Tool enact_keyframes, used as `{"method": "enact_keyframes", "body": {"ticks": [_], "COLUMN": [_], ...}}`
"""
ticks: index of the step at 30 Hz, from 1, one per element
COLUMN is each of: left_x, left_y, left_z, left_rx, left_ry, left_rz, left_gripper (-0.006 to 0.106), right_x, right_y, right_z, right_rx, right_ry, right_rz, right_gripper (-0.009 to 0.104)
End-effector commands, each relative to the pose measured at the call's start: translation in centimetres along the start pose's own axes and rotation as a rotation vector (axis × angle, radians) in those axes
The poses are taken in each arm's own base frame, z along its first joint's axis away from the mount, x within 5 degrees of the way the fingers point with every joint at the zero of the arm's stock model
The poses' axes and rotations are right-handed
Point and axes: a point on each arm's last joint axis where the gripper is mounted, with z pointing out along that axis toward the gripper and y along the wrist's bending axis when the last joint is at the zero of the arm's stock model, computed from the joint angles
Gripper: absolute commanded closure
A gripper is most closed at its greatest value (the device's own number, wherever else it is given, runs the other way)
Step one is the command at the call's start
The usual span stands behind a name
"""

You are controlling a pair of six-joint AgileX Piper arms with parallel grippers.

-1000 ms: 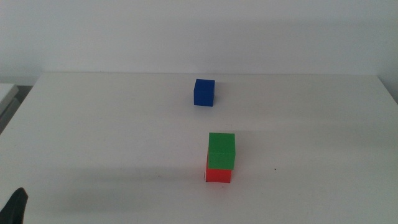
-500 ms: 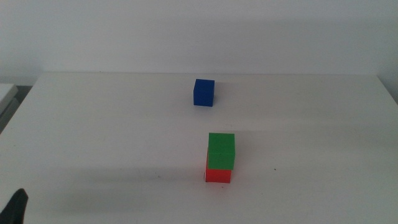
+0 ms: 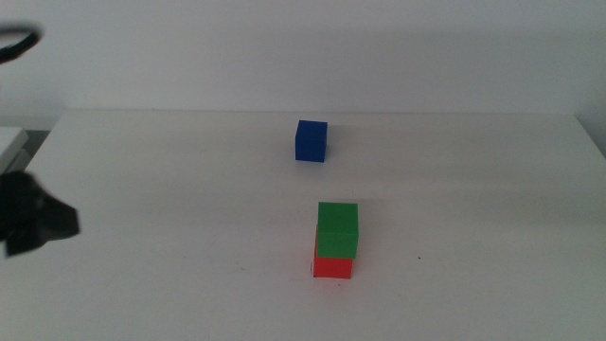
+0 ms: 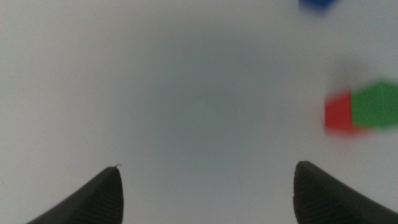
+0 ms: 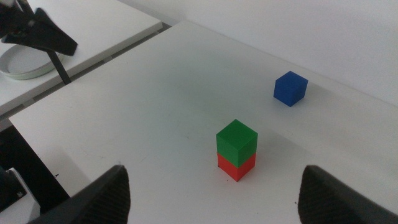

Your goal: Stack red cubes first, then green, then blue cubes in a specific spot.

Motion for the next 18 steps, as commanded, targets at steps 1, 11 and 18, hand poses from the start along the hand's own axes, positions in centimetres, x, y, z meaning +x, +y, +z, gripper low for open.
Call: {"method": "enact_keyframes", "body": {"ticks": [1,11,18], "left_x": [-1.8,-10.5,-14.2], "left_y": [-0.8,-7.4,-13.5], "left_z": [1.0,10.1,16.0], "left_rx": [0.001,-0.148,-0.092], "left_ry": [0.203,0.306,0.288], "left_rz": [-0.073,0.044,0.159], "left_gripper": [0.007,0.007,0.007], "right_x": [0.0,0.0,0.0], "right_y": [0.0,-0.1,-0.1], "right_z": [0.0,0.0,0.0], "right_rx": [0.003,0.006,0.006], "right_ry": [-0.008,-0.009,-0.009], "right_rz": [-0.006,-0.008,-0.008], "right_gripper": [0.008,0.008,0.008]}}
